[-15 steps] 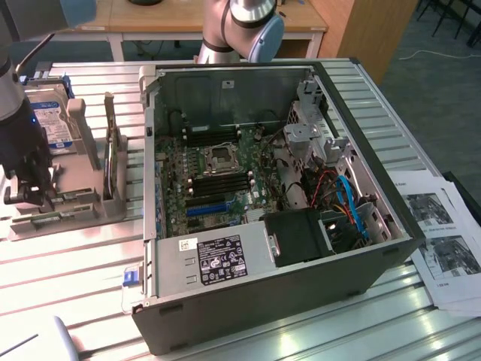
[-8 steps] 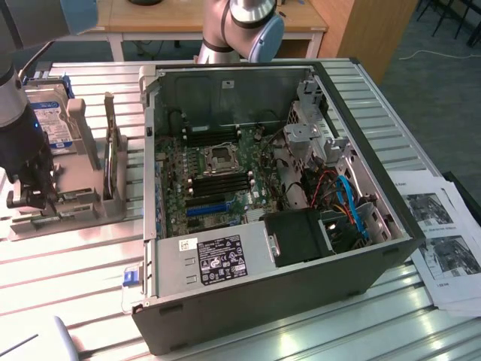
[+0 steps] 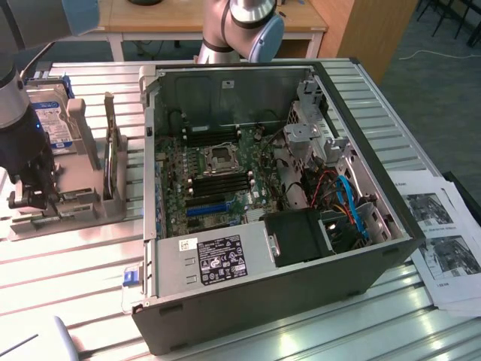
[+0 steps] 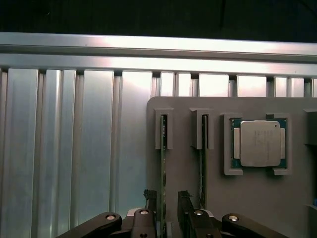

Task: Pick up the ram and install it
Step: 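Pick up the ram and move it above insertion slot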

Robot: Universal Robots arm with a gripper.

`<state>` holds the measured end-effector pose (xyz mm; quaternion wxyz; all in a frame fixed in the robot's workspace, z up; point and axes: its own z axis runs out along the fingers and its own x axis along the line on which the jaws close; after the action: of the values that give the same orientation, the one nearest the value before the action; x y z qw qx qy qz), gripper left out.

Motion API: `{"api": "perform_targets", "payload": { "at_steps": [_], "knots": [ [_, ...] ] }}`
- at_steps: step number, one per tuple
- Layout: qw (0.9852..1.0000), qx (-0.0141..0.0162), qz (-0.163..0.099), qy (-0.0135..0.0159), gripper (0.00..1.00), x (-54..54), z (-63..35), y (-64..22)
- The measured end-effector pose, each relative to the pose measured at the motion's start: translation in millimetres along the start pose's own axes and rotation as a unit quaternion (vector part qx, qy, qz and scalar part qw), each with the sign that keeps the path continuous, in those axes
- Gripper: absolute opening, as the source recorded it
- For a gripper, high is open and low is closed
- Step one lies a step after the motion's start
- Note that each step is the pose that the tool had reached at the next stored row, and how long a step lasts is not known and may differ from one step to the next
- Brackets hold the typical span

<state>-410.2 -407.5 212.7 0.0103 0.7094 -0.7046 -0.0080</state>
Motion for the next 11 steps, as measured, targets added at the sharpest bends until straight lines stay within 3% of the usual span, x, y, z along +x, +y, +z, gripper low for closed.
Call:
{"api": "perform_targets", "payload": {
  "at_steps": [11],
  "knots": [
    [1.0,-0.0007,0.0,0.0,0.31,0.0,-0.3,-11.1]
  ]
}}
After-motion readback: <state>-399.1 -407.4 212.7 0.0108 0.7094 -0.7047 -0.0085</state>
